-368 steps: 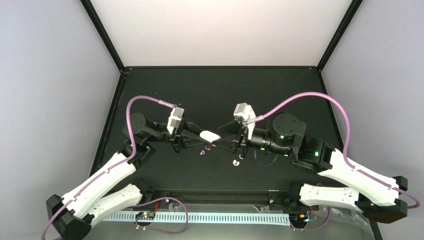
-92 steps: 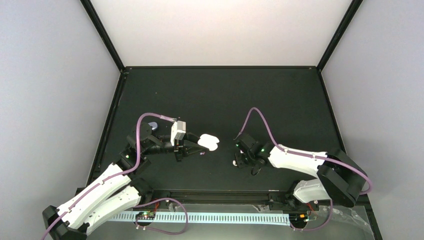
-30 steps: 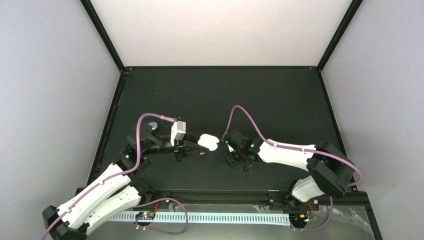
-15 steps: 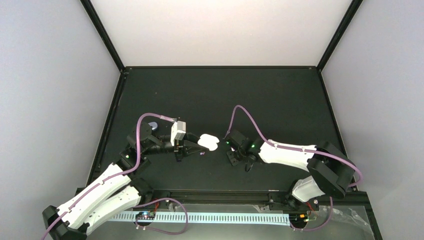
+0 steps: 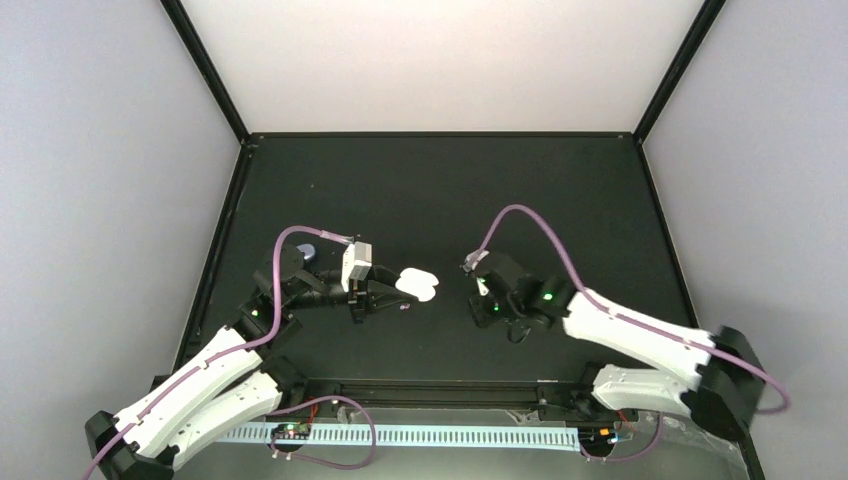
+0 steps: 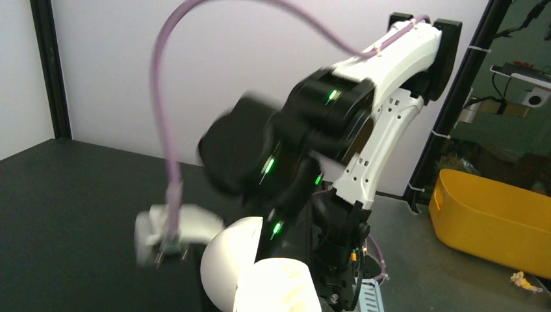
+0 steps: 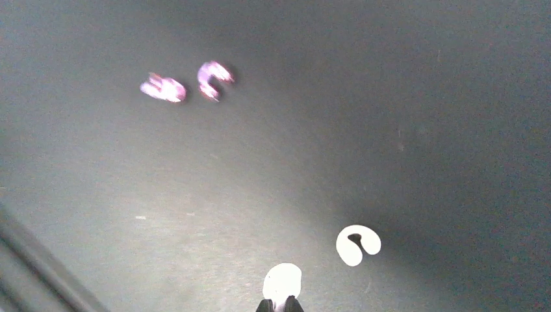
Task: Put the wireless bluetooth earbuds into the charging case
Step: Pick up the earbud from the center of the board, then place the earbud in the charging case.
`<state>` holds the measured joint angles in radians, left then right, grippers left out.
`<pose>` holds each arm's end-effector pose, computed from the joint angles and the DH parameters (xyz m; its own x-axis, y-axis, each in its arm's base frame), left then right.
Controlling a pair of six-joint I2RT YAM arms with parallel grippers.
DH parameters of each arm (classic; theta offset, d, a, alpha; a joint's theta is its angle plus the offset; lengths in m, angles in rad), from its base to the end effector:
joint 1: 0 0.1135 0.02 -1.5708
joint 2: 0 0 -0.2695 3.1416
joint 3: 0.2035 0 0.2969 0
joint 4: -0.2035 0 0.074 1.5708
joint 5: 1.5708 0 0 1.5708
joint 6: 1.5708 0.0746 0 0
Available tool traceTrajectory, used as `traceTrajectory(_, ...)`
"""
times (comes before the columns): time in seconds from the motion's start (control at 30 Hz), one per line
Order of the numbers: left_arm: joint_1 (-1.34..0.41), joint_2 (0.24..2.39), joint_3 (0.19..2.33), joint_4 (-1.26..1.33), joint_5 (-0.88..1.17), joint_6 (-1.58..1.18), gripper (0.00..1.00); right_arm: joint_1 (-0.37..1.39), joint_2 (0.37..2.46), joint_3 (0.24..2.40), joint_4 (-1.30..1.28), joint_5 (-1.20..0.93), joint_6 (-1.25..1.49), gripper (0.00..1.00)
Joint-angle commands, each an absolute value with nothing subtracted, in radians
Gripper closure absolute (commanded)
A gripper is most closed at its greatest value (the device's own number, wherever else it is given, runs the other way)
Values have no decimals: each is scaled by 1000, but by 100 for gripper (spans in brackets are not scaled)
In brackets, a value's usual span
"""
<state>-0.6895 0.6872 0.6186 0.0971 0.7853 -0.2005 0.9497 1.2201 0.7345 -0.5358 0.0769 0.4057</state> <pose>0.1459 -0.1887 0.3280 -0.1766 -0.0369 -0.9836 0.9796 0.0905 -0.1793 0.1735 0.2326 0.1574 -0.7668 -0.3954 -0.5056 -0.5277 0.8368 0.1459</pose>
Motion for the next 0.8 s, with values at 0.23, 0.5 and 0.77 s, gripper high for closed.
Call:
traceTrajectory(0.23,-692,731,645,122,848,-193,98,963,844,1143,-967,-138,137,99)
traceTrajectory(0.5,-693,754,647,142,930,-194,98,1021,920,1416,-1153,-294,19,99)
traceTrajectory(0.77,-701,748,646,159,993,-197,99,1153,1066,1549,-1128,-298,18,99)
